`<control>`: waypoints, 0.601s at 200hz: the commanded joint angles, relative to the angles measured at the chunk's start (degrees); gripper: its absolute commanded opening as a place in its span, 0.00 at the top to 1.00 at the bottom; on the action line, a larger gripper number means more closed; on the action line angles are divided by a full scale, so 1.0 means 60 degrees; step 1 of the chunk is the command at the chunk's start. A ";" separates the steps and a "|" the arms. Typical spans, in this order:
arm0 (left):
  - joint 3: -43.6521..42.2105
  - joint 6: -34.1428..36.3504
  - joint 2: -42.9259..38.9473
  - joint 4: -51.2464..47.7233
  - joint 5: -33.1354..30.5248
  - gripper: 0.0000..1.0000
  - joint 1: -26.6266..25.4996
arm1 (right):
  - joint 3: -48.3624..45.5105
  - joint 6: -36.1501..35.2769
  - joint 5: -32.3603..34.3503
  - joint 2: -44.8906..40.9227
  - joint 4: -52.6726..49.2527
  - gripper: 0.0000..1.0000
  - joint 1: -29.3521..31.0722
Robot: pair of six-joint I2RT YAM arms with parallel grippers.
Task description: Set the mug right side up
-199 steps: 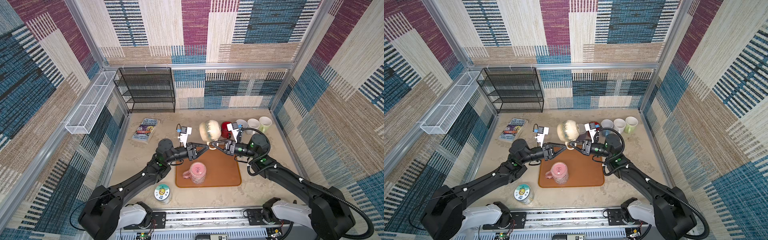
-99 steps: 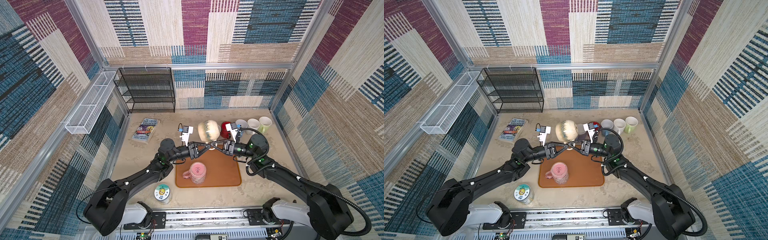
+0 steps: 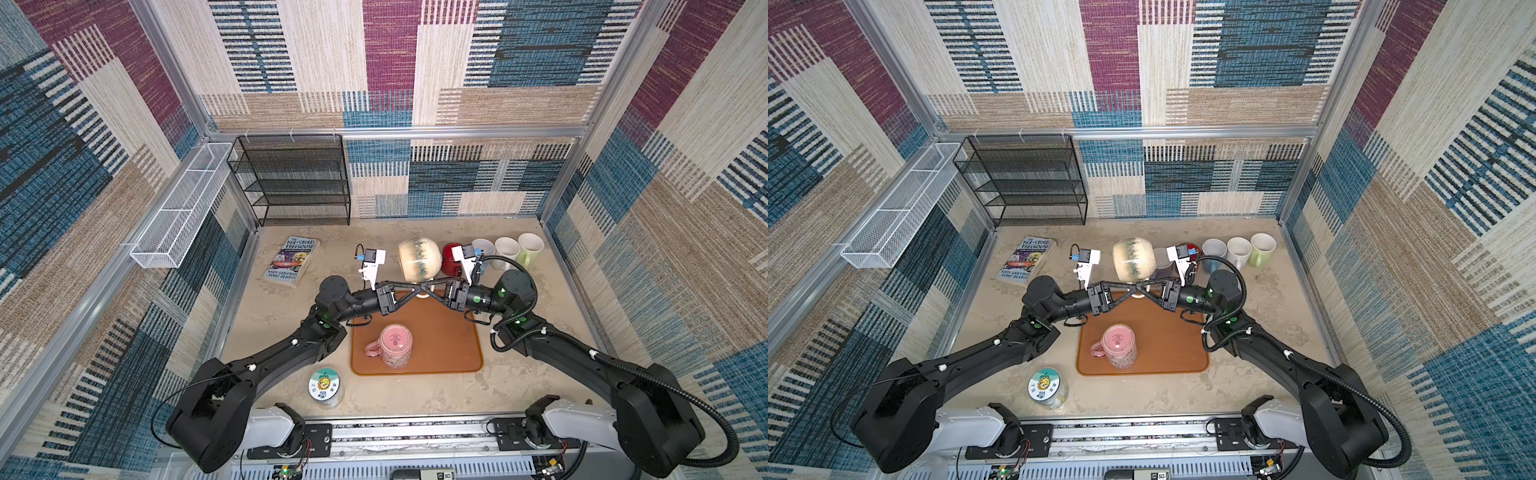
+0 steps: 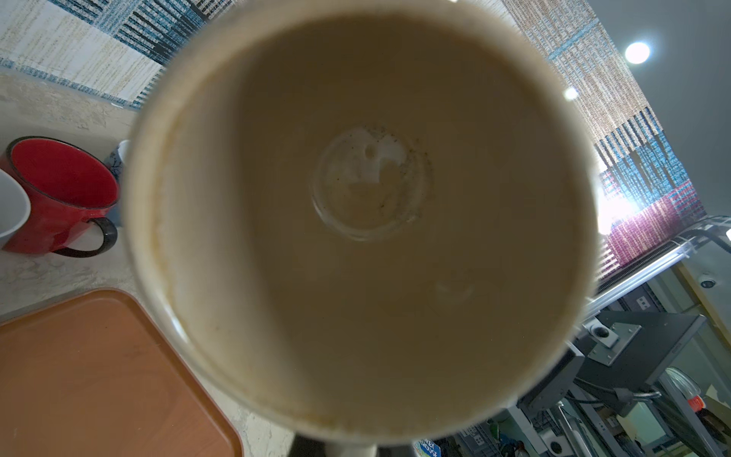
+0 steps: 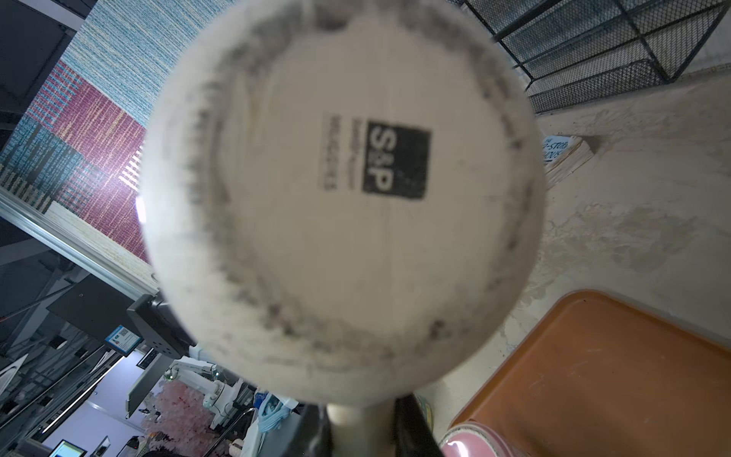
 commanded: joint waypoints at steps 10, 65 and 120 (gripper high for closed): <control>-0.0102 0.0376 -0.0071 0.0140 0.0189 1.00 -0.0025 | -0.0032 0.0102 -0.0327 -0.0039 0.0702 1.00 0.0052; -0.0486 0.0594 -0.0308 0.0059 -0.0089 1.00 -0.0014 | -0.0030 -0.0233 -0.0313 -0.0290 0.0259 0.91 0.0053; -0.0951 0.0548 -0.0308 0.0362 -0.0225 1.00 -0.0020 | -0.0153 -0.0115 -0.0464 -0.0439 0.0572 0.81 0.0052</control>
